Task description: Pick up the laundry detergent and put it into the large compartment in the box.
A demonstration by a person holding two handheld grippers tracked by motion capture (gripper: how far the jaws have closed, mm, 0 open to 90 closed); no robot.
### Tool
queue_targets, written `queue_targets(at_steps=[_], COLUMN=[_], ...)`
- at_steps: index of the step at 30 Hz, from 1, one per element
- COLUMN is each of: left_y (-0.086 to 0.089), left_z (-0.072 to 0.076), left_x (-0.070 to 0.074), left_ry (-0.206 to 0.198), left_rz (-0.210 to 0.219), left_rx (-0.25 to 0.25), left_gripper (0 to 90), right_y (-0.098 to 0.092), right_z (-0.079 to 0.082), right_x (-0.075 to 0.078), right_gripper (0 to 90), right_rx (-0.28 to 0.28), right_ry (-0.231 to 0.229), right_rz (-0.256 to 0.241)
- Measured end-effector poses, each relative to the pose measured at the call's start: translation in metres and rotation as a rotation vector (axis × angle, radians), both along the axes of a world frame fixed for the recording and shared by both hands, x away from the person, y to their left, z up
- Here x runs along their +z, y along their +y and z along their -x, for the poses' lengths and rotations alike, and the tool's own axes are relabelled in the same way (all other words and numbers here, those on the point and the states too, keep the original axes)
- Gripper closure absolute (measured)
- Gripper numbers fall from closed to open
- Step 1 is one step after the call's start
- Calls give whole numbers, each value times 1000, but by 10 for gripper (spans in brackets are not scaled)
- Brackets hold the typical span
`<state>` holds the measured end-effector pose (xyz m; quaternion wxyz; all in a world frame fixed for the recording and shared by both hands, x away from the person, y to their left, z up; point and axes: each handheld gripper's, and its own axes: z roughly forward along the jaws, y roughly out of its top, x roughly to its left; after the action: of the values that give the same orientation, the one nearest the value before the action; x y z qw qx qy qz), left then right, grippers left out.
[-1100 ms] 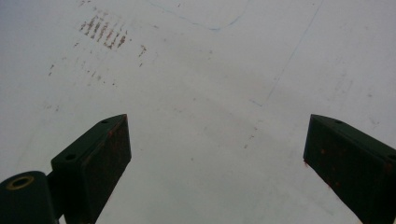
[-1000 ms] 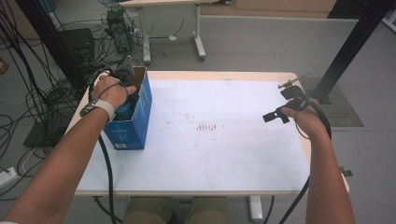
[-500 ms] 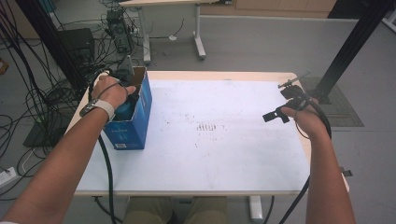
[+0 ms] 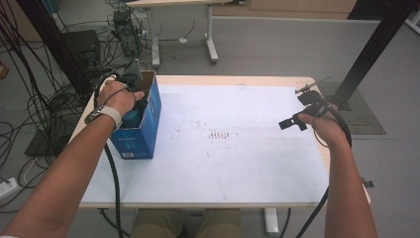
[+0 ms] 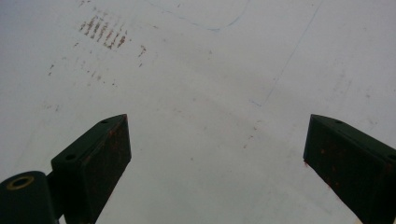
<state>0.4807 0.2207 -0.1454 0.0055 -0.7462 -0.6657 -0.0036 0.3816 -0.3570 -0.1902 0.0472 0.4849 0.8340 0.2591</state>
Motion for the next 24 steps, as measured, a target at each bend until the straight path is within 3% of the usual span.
queue_targets(at_steps=[24], left_y=[1], left_z=[2], left_x=[0], left_ry=[-10], left_rz=[10], left_rx=[0], left_gripper=[377], right_y=[1], right_z=[1], right_x=[0], right_gripper=[72], right_rx=[-2], right_ry=[2], right_rz=[-1])
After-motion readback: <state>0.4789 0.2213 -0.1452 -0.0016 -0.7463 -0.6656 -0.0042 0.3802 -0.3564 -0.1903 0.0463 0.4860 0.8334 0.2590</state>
